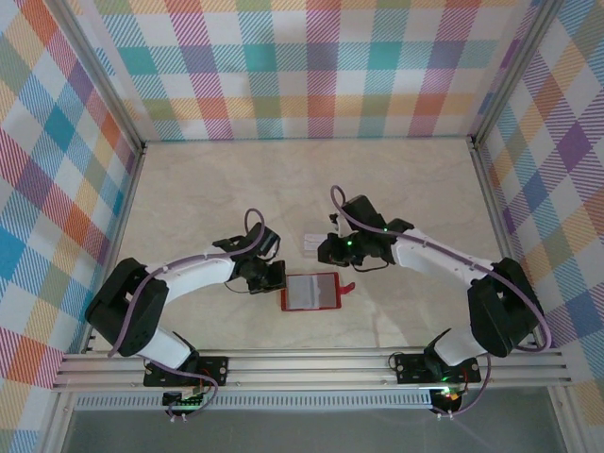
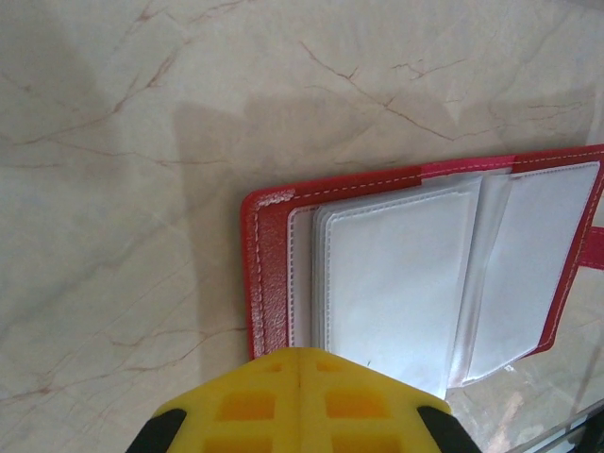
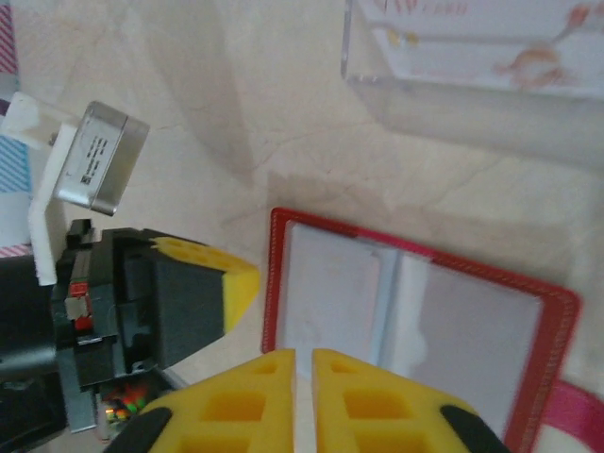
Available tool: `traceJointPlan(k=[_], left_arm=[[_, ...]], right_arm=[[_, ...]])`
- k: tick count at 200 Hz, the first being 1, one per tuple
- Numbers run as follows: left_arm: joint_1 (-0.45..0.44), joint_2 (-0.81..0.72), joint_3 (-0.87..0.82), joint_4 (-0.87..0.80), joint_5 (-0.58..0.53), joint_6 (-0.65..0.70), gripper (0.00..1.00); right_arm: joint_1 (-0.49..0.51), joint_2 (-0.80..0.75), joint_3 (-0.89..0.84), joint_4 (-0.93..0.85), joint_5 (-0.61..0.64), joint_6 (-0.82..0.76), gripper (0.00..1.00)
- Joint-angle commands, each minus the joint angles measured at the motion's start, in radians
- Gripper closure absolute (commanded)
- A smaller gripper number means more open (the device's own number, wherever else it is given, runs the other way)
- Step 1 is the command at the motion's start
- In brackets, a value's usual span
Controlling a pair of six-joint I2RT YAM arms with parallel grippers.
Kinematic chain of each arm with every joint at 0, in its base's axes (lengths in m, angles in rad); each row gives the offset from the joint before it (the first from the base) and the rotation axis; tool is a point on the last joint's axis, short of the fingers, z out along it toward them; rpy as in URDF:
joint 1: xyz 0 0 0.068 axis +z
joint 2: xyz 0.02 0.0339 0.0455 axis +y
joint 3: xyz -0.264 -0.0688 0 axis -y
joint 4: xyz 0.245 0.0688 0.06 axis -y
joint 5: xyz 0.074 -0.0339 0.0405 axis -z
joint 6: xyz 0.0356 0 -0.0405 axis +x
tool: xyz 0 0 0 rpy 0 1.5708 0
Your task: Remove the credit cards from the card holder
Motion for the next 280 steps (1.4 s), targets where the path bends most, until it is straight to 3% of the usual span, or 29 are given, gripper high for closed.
traceJointPlan(k=[1,67,154,280], left_arm=[[0.010,0.021,-0.025,0.038,0.036,-0.015,0.96],[0.024,0.044,-0.047,0.030,0.019,-0.012,0.96],[0.025,0.050,-0.073,0.038,0.028,-0.007,0.97],[0.027,0.046,-0.074,0.027,0.026,-0.005,0.97]], right_arm=[[0.015,-0.004,-0.052,0.147,-0.097,0.145,0.89],[0.066,0.072,-0.080,0.216,-0.120,0.200,0.90],[0.131,0.266,0.021,0.195,-0.150,0.186,0.89],[0.177,0.415,0.109,0.182,-0.149,0.177,0.88]])
